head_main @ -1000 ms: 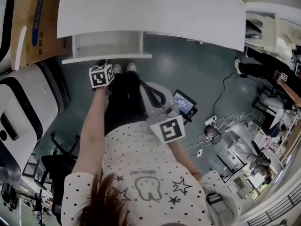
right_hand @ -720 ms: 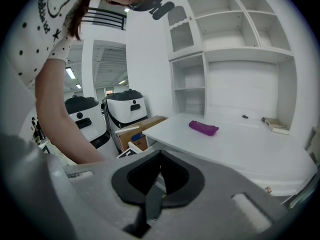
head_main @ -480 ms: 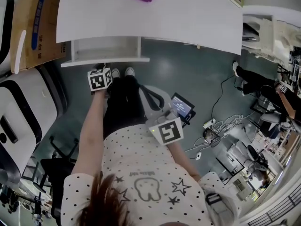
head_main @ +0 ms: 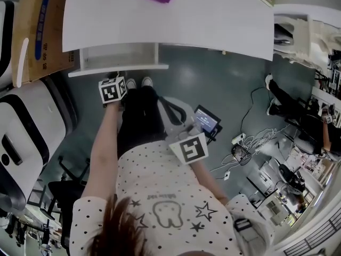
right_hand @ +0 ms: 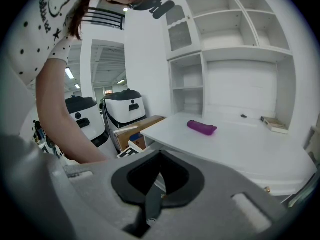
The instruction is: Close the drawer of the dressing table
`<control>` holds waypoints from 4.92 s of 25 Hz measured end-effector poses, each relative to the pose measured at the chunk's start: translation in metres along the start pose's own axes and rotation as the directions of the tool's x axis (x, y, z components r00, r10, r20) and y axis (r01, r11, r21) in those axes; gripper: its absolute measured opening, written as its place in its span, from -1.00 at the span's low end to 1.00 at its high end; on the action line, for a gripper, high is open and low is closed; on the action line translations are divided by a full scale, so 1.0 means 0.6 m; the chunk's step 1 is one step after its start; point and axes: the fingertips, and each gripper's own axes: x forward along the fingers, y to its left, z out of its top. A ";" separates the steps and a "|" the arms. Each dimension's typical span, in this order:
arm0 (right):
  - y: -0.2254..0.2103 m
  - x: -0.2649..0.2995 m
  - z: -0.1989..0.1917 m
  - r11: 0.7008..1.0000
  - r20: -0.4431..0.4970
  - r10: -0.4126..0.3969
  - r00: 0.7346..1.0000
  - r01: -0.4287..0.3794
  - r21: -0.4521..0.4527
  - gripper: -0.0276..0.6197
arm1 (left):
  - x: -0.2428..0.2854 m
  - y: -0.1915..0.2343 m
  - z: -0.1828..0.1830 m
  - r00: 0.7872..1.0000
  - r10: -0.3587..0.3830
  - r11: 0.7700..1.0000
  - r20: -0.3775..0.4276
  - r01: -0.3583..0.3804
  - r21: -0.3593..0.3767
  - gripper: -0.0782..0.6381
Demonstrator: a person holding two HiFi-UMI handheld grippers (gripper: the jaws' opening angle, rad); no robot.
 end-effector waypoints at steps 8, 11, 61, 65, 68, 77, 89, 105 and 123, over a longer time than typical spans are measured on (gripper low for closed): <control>-0.003 0.005 -0.002 1.000 -0.024 -0.004 1.000 0.004 0.004 -0.93 | 0.004 0.003 0.007 1.000 0.000 1.000 -0.001 0.000 -0.002 -0.55; -0.003 0.009 0.003 1.000 -0.020 -0.007 1.000 0.007 -0.001 -0.93 | 0.005 0.002 0.012 1.000 -0.001 1.000 -0.006 0.001 0.001 -0.55; -0.169 0.040 0.111 0.989 0.138 0.126 0.982 -0.114 -0.093 -0.93 | 0.012 0.010 0.009 0.992 0.099 0.994 -0.076 -0.101 -0.034 -0.57; -0.168 0.041 0.125 0.989 0.159 0.121 0.980 -0.104 -0.109 -0.93 | 0.007 0.005 0.010 0.992 0.080 0.996 -0.094 -0.083 -0.033 -0.57; -0.170 0.042 0.130 0.989 0.161 0.109 0.981 -0.092 -0.113 -0.93 | 0.007 0.003 0.007 0.993 0.065 0.998 -0.099 -0.067 -0.017 -0.57; -0.184 0.052 0.138 0.992 0.162 0.091 0.983 -0.076 -0.097 -0.93 | 0.011 0.005 0.006 0.991 0.070 0.998 -0.112 -0.069 0.013 -0.57; -0.188 0.072 0.123 0.997 0.119 0.072 0.990 -0.067 -0.041 -0.93 | 0.023 0.004 0.033 0.994 0.043 0.999 -0.097 -0.040 0.037 -0.57; -0.124 0.112 0.118 0.992 0.064 -0.077 0.995 0.071 0.102 -0.93 | 0.034 0.005 0.059 0.992 0.029 0.999 -0.120 -0.027 0.019 -0.57; -0.090 0.114 0.119 0.985 0.069 -0.147 0.987 0.140 0.101 -0.93 | 0.056 -0.001 0.069 0.990 -0.020 1.000 -0.137 0.023 0.019 -0.57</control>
